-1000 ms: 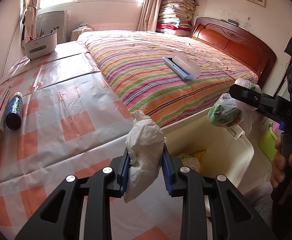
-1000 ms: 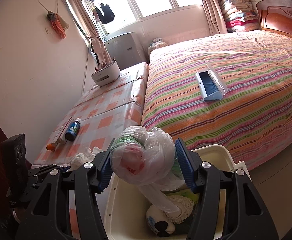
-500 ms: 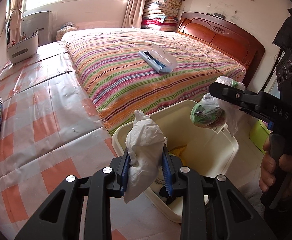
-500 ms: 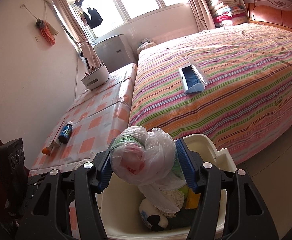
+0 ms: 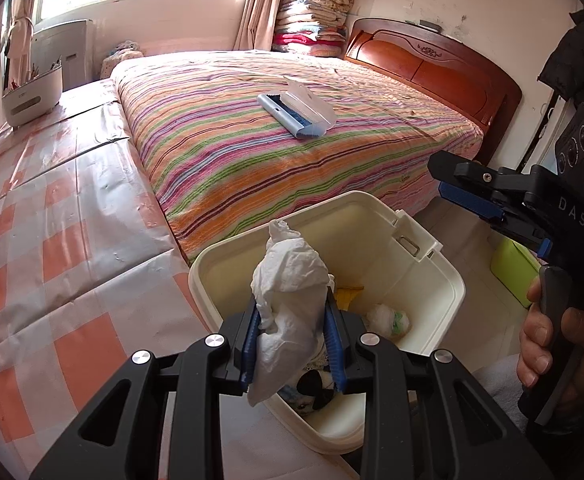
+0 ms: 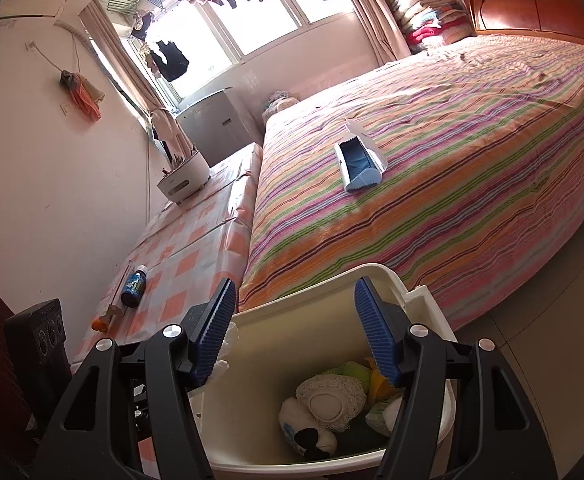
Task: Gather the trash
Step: 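Lower the white tissue into the bin and open the left tool, then move both empty tools back toward the remaining table items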
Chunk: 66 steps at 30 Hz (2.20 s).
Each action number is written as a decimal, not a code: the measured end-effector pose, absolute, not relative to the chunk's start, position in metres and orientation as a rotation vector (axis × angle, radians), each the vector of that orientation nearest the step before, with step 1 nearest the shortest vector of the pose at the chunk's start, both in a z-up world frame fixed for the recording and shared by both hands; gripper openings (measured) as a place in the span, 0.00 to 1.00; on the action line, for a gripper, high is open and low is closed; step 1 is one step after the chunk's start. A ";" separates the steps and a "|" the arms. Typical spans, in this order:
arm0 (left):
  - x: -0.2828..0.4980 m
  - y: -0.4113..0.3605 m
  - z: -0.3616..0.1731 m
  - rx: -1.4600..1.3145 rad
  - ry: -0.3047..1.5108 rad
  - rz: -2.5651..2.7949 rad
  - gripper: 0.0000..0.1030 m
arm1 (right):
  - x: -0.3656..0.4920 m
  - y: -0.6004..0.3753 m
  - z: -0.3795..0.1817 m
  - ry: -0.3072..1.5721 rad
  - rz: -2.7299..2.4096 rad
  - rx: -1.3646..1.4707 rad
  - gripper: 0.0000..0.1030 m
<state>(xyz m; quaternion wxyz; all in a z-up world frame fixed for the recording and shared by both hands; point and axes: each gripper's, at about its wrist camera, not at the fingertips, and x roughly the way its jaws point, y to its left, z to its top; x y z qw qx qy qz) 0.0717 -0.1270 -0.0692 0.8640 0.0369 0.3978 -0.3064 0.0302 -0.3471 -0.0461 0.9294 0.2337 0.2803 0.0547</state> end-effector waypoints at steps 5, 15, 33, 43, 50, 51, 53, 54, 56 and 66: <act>0.072 -0.126 -0.070 0.074 0.841 -0.640 0.27 | 0.029 -0.349 -0.045 0.562 0.105 0.484 0.60; 0.073 -0.132 -0.074 0.088 0.847 -0.647 0.29 | 0.030 -0.346 -0.045 0.560 0.110 0.485 0.60; 0.077 -0.114 -0.063 0.057 0.792 -0.589 0.67 | 0.034 -0.343 -0.047 0.575 0.112 0.481 0.60; 0.088 -0.088 -0.058 -0.005 0.800 -0.519 0.67 | 0.042 -0.329 -0.049 0.597 0.132 0.463 0.61; 0.089 -0.063 -0.045 -0.016 0.765 -0.473 0.67 | 0.054 -0.307 -0.048 0.625 0.165 0.437 0.61; 0.089 -0.059 -0.043 -0.019 0.760 -0.461 0.67 | 0.056 -0.303 -0.048 0.629 0.169 0.431 0.61; 0.091 -0.047 -0.038 -0.026 0.749 -0.434 0.67 | 0.059 -0.294 -0.049 0.638 0.179 0.422 0.61; 0.093 -0.041 -0.037 -0.029 0.745 -0.419 0.67 | 0.061 -0.291 -0.049 0.642 0.184 0.418 0.61; 0.096 -0.026 -0.033 -0.036 0.736 -0.383 0.67 | 0.065 -0.283 -0.049 0.652 0.194 0.410 0.62; 0.113 0.071 -0.027 -0.111 0.716 -0.158 0.67 | 0.082 -0.234 -0.051 0.694 0.259 0.362 0.62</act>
